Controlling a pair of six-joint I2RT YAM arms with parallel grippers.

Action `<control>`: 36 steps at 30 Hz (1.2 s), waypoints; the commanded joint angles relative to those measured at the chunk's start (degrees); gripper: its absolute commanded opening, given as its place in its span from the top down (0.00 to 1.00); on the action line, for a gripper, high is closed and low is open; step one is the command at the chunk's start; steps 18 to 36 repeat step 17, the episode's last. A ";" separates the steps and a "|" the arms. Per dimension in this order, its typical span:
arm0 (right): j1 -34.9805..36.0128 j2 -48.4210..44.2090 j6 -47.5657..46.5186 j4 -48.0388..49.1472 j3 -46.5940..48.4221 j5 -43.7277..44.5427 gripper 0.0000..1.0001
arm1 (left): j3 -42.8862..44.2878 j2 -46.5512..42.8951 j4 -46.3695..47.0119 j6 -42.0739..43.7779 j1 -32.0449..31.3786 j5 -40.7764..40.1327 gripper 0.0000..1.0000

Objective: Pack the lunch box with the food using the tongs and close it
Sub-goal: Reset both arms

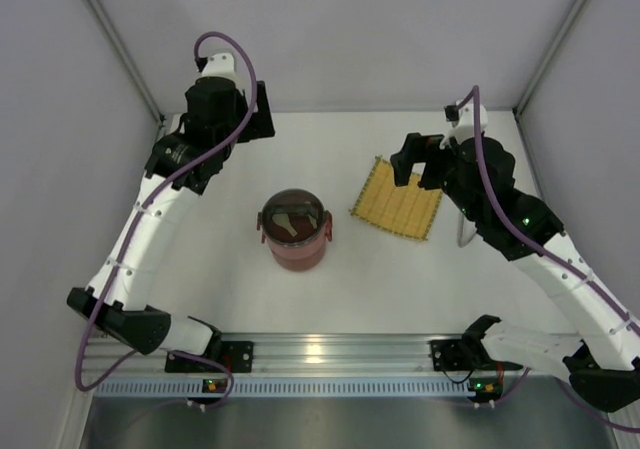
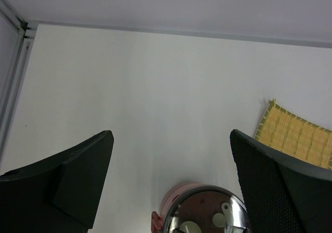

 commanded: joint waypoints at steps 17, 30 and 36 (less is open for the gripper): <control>-0.82 0.98 -2.34 -1.98 1.90 3.36 0.00 | 1.16 0.66 3.85 0.67 0.47 4.86 0.01; -0.82 0.98 -2.34 -1.98 1.90 3.36 0.00 | 1.16 0.66 3.85 0.67 0.47 4.86 0.01; -0.82 0.98 -2.34 -1.98 1.90 3.36 0.00 | 1.16 0.66 3.85 0.67 0.47 4.86 0.01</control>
